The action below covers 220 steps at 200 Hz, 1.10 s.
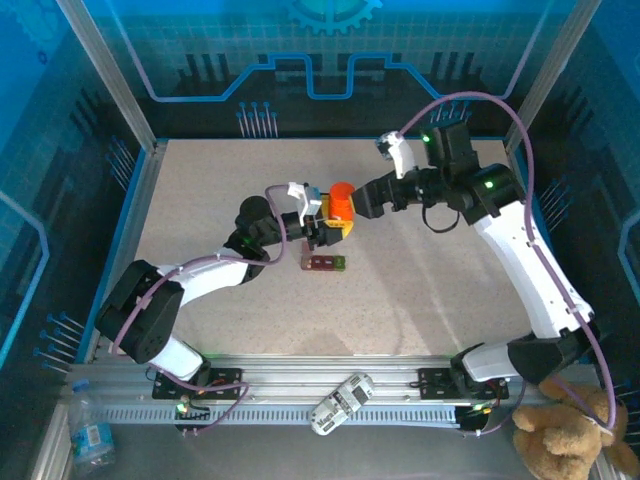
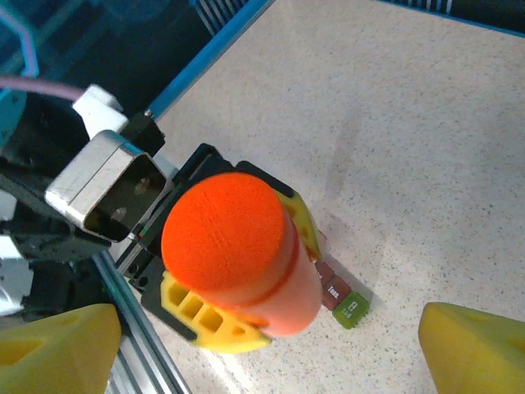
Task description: Sort the pills into containers
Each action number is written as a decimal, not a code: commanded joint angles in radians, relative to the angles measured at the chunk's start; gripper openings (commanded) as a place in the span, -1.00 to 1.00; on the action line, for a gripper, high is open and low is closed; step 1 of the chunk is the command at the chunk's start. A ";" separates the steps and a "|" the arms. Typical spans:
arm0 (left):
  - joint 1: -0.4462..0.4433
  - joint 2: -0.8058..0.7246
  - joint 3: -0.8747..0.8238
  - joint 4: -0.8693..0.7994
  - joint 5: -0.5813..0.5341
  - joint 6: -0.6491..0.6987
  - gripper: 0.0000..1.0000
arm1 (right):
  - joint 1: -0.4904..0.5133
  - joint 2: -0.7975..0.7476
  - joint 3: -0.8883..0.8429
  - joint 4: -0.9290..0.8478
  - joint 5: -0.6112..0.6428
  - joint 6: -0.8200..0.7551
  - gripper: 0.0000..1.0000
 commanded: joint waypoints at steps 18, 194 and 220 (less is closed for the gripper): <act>0.005 -0.013 0.041 -0.024 0.125 -0.049 -1.00 | 0.078 0.077 0.100 -0.154 0.041 -0.111 0.88; 0.005 0.008 0.046 -0.024 0.157 -0.071 -1.00 | 0.111 0.133 0.138 -0.111 0.094 -0.066 0.53; 0.005 0.013 0.045 -0.022 0.157 -0.074 -1.00 | 0.101 0.123 0.151 -0.119 0.093 -0.063 0.52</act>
